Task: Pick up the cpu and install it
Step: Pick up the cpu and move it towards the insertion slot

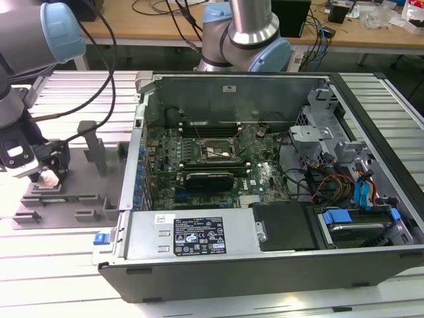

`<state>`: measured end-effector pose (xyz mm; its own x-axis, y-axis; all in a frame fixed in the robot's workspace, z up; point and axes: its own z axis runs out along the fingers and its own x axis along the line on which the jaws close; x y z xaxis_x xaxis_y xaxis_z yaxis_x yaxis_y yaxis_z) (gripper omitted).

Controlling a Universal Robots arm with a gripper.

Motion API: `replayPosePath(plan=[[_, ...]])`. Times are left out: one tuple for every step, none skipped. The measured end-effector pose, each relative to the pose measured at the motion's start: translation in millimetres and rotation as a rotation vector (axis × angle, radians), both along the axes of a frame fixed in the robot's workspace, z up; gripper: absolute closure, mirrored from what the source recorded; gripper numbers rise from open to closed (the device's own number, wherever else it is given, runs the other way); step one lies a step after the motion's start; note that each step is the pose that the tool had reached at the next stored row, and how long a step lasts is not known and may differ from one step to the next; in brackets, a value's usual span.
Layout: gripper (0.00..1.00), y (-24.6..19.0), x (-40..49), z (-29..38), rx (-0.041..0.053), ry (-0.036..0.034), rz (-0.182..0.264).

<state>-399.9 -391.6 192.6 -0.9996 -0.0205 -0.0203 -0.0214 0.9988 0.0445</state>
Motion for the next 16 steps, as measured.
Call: replayPosePath(plan=[[0.4,0.1,-0.1,-0.8,0.0,0.0,0.0],[0.4,0.3,-0.1,-1.5,0.0,0.0,0.0],[0.4,0.4,-0.1,-2.0,0.0,0.0,0.0],[0.4,0.4,-0.1,-2.0,-0.0001,0.0002,0.0],[0.4,0.4,-0.1,-2.0,-0.0001,0.0002,0.0],[0.4,0.4,-0.1,-2.1,-0.0001,0.0001,0.0],[0.4,0.4,-0.6,-2.3,0.0001,-0.0003,0.0],[0.4,0.4,-0.9,-2.2,0.0,-0.0001,0.0],[0.4,0.3,-1.0,-2.7,0.0,0.0,0.0],[0.4,0.3,-1.1,-3.3,-0.0001,0.0002,0.0],[0.4,0.4,-1.1,-3.7,-0.0001,0.0002,0.0],[0.4,0.4,-1.1,-3.8,-0.0001,0.0002,0.0],[0.4,0.4,-1.1,-4.0,0.0,0.0001,0.0],[0.4,0.4,-1.1,-4.1,-0.0001,0.0,0.0],[0.4,0.4,-1.0,-4.1,0.0,0.0001,0.0],[0.4,0.4,-1.1,-4.2,0.0,0.0,0.0]])
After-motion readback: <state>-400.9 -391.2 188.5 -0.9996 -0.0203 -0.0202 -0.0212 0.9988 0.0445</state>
